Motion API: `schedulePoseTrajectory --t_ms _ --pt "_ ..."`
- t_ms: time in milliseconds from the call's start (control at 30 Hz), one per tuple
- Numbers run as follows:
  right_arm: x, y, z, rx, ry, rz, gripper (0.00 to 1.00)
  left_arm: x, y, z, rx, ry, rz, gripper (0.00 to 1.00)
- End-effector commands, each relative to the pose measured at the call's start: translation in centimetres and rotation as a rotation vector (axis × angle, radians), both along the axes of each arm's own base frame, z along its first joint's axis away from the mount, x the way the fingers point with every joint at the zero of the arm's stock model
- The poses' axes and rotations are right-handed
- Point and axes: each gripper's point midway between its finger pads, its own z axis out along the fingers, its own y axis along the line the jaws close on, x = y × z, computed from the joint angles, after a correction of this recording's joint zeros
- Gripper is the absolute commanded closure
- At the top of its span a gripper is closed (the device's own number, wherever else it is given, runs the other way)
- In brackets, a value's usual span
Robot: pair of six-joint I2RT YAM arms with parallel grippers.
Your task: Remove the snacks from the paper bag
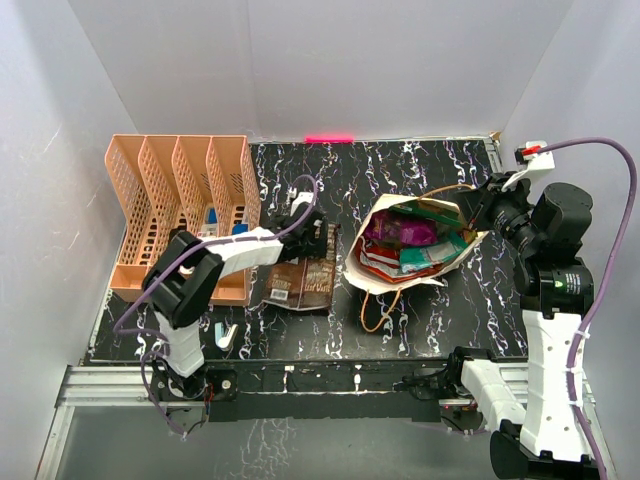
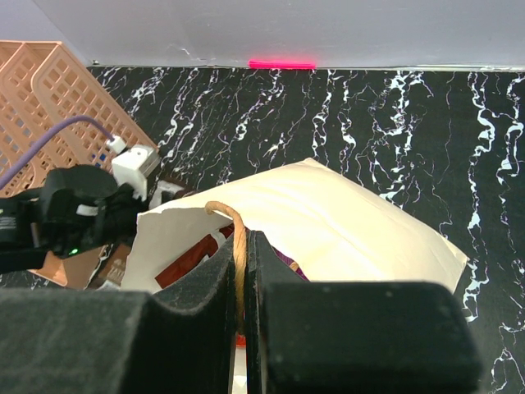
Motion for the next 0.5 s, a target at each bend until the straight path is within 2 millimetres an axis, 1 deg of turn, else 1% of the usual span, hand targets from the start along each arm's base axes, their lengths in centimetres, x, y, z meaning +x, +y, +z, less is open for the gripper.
schedulePoseTrajectory --t_ms 0,133,200,267,333,367,400,467 --pt "0.0 -0.3 1.6 -0.019 -0.071 -0.02 0.92 4.1 -0.6 -0.8 0.013 -0.064 0.086 0.2" --pt "0.0 -0.4 1.3 -0.023 -0.063 -0.021 0.92 7.1 -1.0 -0.9 -0.017 -0.08 0.129 0.2" --pt "0.0 -0.3 1.2 -0.022 -0.062 -0.019 0.92 8.2 -1.5 -0.5 -0.025 -0.093 0.122 0.2" --pt "0.0 -0.3 1.2 -0.022 -0.061 -0.017 0.92 8.8 -1.7 0.2 -0.019 -0.11 0.109 0.18" --pt "0.0 -0.3 1.3 -0.021 -0.06 -0.014 0.92 8.7 -1.7 1.3 -0.03 -0.115 0.101 0.16" --pt "0.0 -0.2 1.2 -0.023 -0.06 -0.011 0.92 8.3 -1.9 2.0 -0.05 -0.114 0.09 0.15" --pt "0.0 -0.3 1.2 -0.024 -0.059 -0.012 0.92 7.5 -1.8 2.7 -0.076 -0.11 0.078 0.14" --pt "-0.1 -0.3 1.2 -0.028 -0.06 -0.011 0.92 5.7 -2.2 5.2 -0.168 -0.115 0.034 0.11"
